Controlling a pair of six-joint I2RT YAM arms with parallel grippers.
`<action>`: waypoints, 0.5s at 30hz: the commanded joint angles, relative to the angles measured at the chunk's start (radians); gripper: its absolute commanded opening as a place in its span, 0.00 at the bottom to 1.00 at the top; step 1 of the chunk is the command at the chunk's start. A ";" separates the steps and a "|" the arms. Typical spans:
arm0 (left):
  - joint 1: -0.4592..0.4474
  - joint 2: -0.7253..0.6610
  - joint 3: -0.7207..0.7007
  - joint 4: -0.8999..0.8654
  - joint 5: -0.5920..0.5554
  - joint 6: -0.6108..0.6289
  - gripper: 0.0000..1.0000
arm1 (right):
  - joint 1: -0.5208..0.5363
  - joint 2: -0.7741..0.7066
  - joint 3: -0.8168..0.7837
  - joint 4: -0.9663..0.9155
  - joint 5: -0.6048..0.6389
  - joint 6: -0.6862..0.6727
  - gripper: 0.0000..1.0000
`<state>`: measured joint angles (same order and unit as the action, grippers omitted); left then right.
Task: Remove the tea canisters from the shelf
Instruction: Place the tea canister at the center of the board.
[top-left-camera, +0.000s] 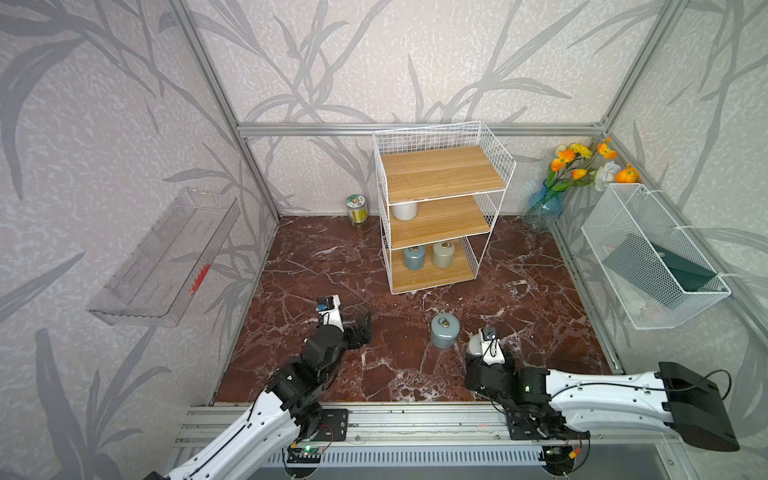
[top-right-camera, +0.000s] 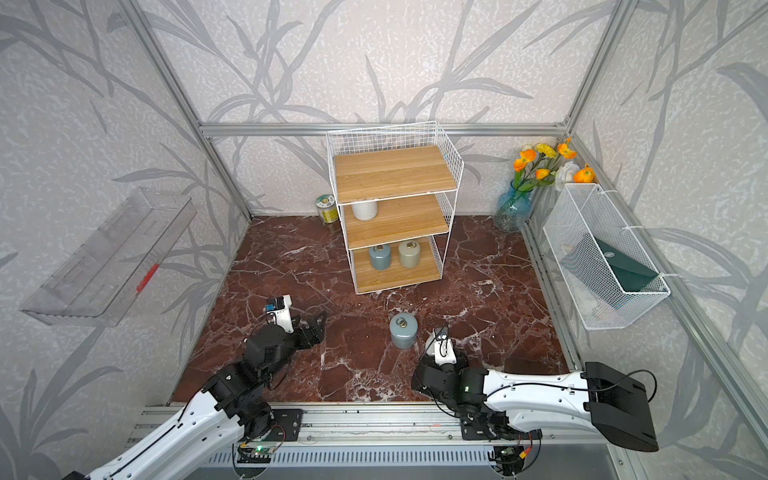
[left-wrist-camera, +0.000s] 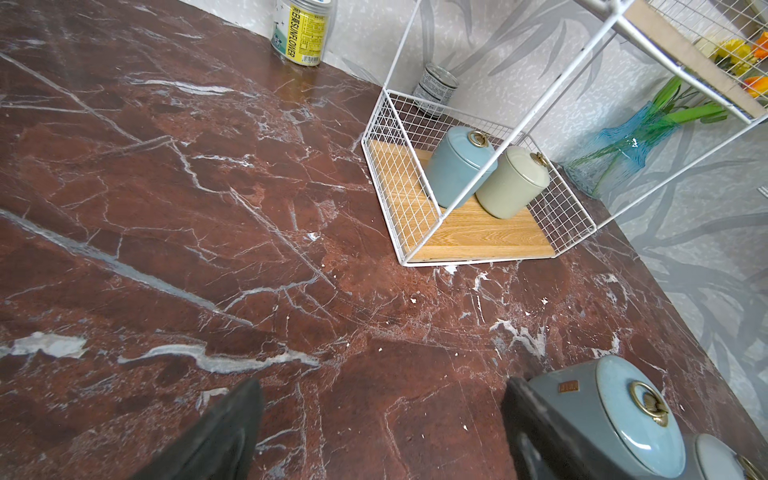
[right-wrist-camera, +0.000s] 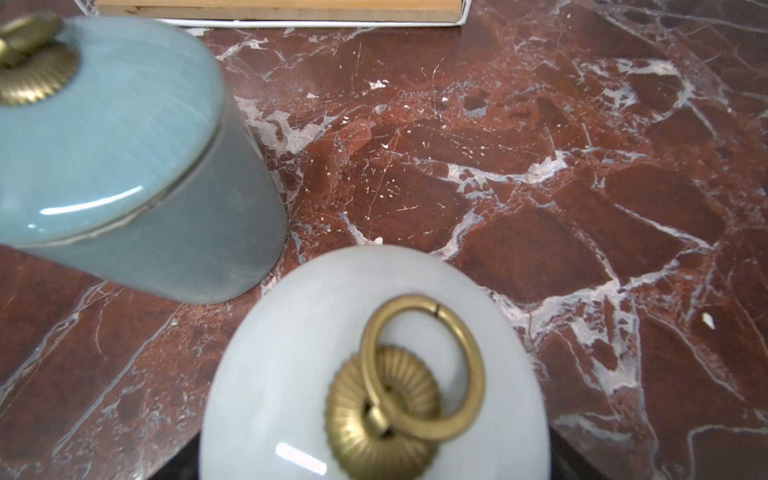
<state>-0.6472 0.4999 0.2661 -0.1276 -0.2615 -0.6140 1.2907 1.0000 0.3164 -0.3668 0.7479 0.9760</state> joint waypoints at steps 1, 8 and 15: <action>-0.004 -0.009 -0.019 -0.002 -0.017 -0.007 0.91 | 0.007 0.016 -0.008 0.017 0.008 -0.019 0.85; -0.004 -0.014 -0.023 -0.006 -0.021 -0.006 0.91 | 0.006 0.144 0.002 0.111 0.092 0.002 0.75; -0.004 -0.026 -0.026 -0.014 -0.028 -0.005 0.91 | 0.003 0.266 0.071 0.223 0.113 -0.132 0.75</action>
<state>-0.6472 0.4854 0.2569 -0.1287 -0.2687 -0.6212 1.2922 1.2243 0.3595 -0.1905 0.8581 0.9211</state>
